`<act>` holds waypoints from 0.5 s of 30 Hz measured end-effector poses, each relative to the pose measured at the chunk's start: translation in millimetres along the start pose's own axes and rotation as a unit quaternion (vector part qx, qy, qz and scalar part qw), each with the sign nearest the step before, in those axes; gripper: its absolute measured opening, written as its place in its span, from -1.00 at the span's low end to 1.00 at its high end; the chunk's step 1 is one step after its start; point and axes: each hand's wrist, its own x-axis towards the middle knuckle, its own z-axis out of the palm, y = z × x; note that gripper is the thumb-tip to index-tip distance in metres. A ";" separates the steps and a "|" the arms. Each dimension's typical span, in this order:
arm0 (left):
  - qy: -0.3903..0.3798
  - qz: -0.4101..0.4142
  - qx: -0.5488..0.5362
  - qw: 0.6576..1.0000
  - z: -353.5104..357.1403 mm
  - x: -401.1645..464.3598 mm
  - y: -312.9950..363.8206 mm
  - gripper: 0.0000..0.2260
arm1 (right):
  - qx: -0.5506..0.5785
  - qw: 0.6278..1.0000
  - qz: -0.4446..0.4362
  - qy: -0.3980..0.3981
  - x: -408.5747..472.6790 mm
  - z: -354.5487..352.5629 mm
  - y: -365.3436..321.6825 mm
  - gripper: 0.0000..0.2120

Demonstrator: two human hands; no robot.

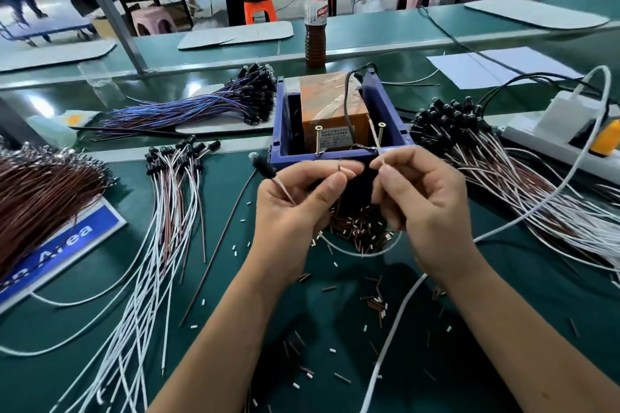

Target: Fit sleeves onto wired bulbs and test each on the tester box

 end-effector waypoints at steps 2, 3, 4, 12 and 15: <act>0.070 0.030 0.052 0.996 -2.5 0.9 -1.0 -0.92 | -0.062 0.996 -0.050 0.047 -0.1 -0.5 0.4 -0.88; 0.106 0.051 0.082 0.990 -3.2 1.1 -2.0 -0.93 | -0.083 0.992 -0.062 0.072 0.3 -0.8 1.2 -0.88; 0.141 0.073 0.110 0.981 -3.0 1.3 -3.4 -0.95 | -0.098 0.988 -0.068 0.096 0.2 -1.5 1.9 -0.88; 0.272 0.127 0.207 0.931 3.5 4.3 -8.2 -0.94 | -0.191 0.968 -0.071 0.143 -4.8 3.2 8.7 -0.77; 0.280 0.124 0.236 0.922 5.6 4.9 -9.0 -0.93 | -0.228 0.959 -0.071 0.153 -5.8 5.1 8.7 -0.77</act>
